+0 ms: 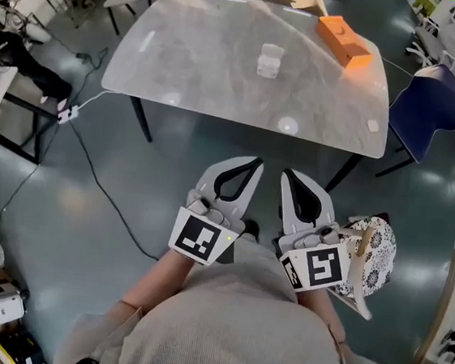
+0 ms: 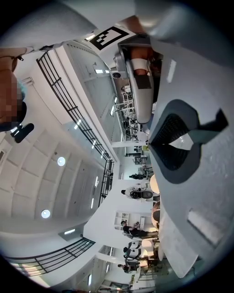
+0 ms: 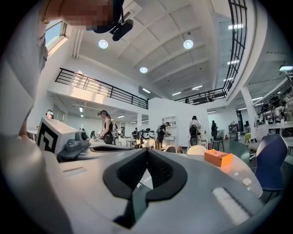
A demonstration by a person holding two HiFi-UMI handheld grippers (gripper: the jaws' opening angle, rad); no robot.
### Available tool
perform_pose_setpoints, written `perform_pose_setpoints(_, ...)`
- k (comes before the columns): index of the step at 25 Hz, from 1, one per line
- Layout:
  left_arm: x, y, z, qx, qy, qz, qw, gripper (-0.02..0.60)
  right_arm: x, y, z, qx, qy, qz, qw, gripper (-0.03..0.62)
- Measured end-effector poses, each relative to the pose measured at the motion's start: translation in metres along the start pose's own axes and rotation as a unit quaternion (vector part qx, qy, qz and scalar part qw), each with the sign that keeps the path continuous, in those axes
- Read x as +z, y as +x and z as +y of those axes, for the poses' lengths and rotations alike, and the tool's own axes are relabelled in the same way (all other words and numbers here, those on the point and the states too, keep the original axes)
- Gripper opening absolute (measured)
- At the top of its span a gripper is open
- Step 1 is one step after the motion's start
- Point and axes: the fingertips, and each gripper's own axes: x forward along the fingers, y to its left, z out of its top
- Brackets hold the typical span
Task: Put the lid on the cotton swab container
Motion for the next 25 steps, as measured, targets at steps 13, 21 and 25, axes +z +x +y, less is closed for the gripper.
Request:
perform_pose_setpoints(13,-0.006,0.054,0.026,0.031,-0.007,0.002,0.9995,-0.003,-0.005,0.043,-0.049,0.036,0.01,0.003,0.999,0.002)
perform_pose_setpoints(21,-0.003,0.059,0.042,0.029,-0.008,0.005,0.9995,-0.003,-0.001,0.061,-0.044,0.048,0.014,0.003,0.999,0.002)
perform_pose_setpoints(25,-0.002,0.062,0.043,0.015,-0.003,0.009,0.9998,-0.003,-0.001,0.065,-0.043,0.045,0.018,0.004,0.999,0.002)
